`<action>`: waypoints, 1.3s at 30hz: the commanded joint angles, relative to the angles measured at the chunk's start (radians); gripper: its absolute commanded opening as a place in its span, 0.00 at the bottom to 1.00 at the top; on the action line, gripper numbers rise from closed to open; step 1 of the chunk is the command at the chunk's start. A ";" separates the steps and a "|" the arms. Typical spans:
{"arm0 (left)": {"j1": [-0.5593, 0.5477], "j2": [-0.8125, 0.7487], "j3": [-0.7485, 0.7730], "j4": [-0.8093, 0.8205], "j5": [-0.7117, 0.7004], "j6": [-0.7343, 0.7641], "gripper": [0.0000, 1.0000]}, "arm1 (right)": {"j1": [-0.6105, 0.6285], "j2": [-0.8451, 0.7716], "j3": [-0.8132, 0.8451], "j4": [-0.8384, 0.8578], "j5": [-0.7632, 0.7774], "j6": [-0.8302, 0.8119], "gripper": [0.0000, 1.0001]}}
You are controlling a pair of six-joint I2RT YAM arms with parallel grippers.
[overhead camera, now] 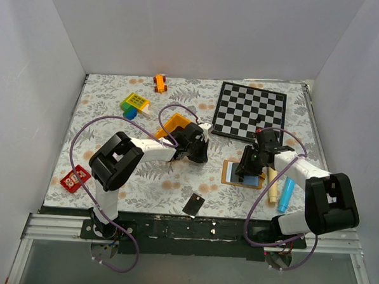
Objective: Put the credit cards into the card holder
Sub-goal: Insert the credit card into the card slot.
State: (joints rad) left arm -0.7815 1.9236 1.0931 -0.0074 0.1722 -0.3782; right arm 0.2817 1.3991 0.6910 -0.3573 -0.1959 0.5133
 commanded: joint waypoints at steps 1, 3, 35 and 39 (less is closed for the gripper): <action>-0.010 -0.026 0.002 -0.039 0.025 0.004 0.00 | 0.001 -0.029 0.051 -0.054 0.021 -0.047 0.40; -0.013 -0.069 -0.010 -0.003 0.050 -0.002 0.00 | 0.001 -0.029 0.048 -0.049 0.012 -0.048 0.40; -0.157 0.074 0.100 0.149 0.119 -0.016 0.00 | 0.001 0.044 0.015 0.043 -0.070 0.001 0.38; -0.157 0.104 0.096 0.150 0.119 -0.024 0.00 | 0.001 0.037 0.018 0.024 -0.050 -0.001 0.39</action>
State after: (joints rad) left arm -0.9337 2.0029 1.1656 0.1383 0.3031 -0.3962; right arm 0.2817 1.4403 0.7040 -0.3305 -0.2565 0.5079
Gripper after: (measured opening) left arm 0.009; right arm 0.382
